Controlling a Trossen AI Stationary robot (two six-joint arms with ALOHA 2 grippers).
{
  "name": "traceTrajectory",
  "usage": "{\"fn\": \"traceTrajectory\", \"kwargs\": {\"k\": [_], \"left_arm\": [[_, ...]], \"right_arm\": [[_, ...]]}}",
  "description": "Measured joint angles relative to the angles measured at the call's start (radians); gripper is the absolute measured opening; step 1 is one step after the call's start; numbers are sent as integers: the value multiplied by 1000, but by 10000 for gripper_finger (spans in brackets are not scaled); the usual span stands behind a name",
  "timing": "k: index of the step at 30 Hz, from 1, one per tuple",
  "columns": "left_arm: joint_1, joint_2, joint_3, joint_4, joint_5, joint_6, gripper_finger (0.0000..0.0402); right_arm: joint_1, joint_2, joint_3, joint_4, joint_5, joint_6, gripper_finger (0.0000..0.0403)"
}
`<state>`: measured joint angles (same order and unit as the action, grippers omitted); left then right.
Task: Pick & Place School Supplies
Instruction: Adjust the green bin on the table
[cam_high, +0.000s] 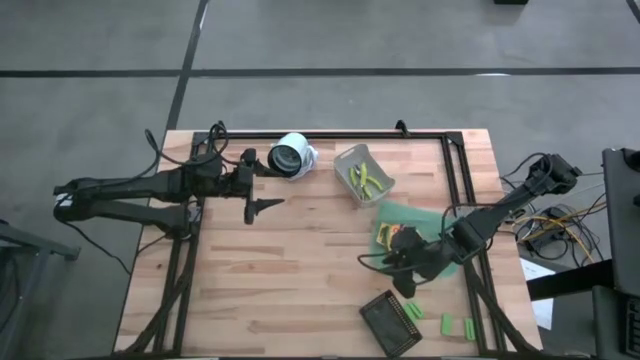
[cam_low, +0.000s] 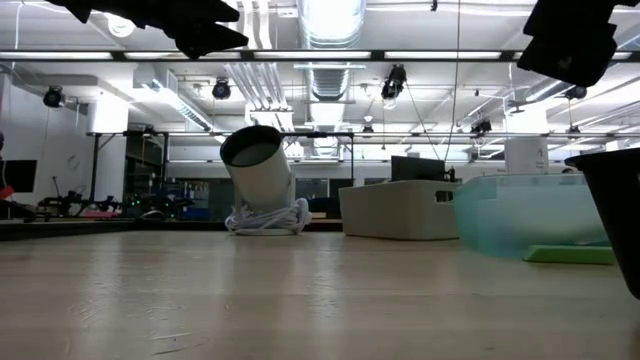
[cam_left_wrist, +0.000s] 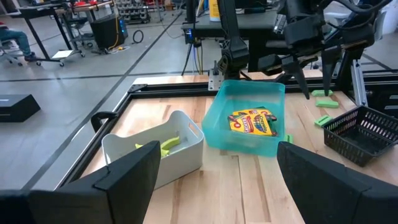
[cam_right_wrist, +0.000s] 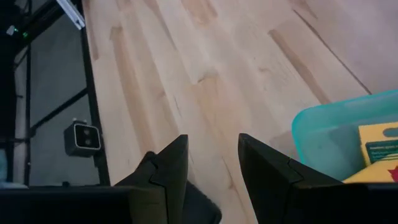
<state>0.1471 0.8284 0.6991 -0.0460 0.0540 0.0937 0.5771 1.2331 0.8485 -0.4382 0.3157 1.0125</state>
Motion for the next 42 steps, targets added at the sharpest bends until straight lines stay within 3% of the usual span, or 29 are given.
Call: {"fn": "traceTrajectory", "kwargs": {"k": [3,10,14,21,27,35,42], "left_arm": [[0,0,0,0,0,0,328],[0,0,0,0,0,0,328],[0,0,0,0,0,0,328],[0,0,0,0,0,0,328],[0,0,0,0,0,0,328],[0,0,0,0,0,0,328],[0,0,0,0,0,0,328]], "right_arm": [[8,0,-7,-3,11,-51,134],[72,1,-41,78,171,-236,134],[116,1,-68,129,201,-261,134],[160,1,-92,130,195,-243,134],[163,1,-98,23,115,7,134],[162,1,-91,-189,75,74,134],[162,2,-91,-234,43,57,134]]}}
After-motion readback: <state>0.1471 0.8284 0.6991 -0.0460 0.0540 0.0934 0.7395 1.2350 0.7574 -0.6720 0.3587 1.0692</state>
